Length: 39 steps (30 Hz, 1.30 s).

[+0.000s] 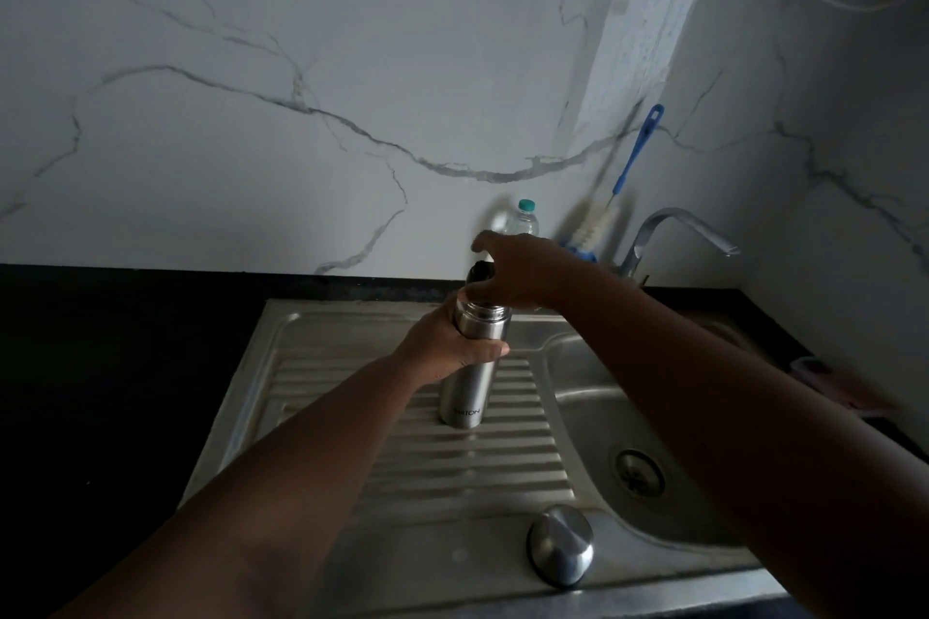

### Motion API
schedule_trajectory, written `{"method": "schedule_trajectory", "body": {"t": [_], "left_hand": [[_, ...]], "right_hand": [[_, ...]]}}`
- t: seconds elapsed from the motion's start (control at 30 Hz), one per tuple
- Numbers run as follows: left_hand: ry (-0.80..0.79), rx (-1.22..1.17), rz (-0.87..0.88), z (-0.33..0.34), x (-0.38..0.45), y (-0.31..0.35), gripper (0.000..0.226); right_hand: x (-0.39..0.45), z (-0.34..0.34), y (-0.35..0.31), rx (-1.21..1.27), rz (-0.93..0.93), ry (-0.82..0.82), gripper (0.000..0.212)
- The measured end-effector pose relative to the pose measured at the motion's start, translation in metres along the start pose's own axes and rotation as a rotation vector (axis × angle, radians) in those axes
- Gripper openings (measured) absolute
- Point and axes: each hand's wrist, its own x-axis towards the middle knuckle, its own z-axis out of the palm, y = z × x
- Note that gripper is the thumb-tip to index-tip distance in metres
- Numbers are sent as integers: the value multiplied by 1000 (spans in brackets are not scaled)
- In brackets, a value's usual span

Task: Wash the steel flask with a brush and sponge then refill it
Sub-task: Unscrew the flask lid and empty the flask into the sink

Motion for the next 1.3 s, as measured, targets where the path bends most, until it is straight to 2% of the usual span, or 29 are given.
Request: {"method": "schedule_trajectory", "body": {"t": [0.07,0.13,0.27,0.3,0.37,0.43,0.47,0.63,0.7,0.77,0.87,0.93,1.07,1.17,1.3], "left_hand": [[8,-1,-4,0,0,0,53],[-2,12,-5,0,-1,1,51],[14,15,-13,1,1,0,53],[14,17,-11,1,1,0,55],[6,22,-3,2,2,-2,56],[6,17,2,1,1,-1,49],[6,10,3,1,1,-2,45],[-4,22,6,1,3,-4,47],[-3,24,13,1,1,-3,46],[-1,16,12,2,-1,-1,46],[33,11,38,3,-2,1,47],[31,7,50,3,-1,-2,51],[4,6,32,3,-2,-5,54],[-2,1,23,3,0,-5,52],[12,7,-4,4,0,-5,53]], "right_hand": [[1,1,-1,133,-64,-80,61],[0,0,-3,188,-113,-130,67],[-1,0,-1,49,-44,-59,91],[1,1,1,-8,-6,-28,89],[2,1,3,-40,15,-5,70],[1,-1,4,65,-32,-23,50],[0,-5,4,116,-64,-27,46],[-24,-40,12,495,-104,130,48],[-39,-47,16,679,-77,78,46],[-54,-44,17,747,-64,-90,46],[-74,-21,8,572,-99,-370,49],[-82,5,-5,371,-145,-468,50],[-91,81,-20,98,-158,-530,58],[-101,128,-20,50,-120,-520,61],[-110,150,-14,64,-81,-512,63]]}}
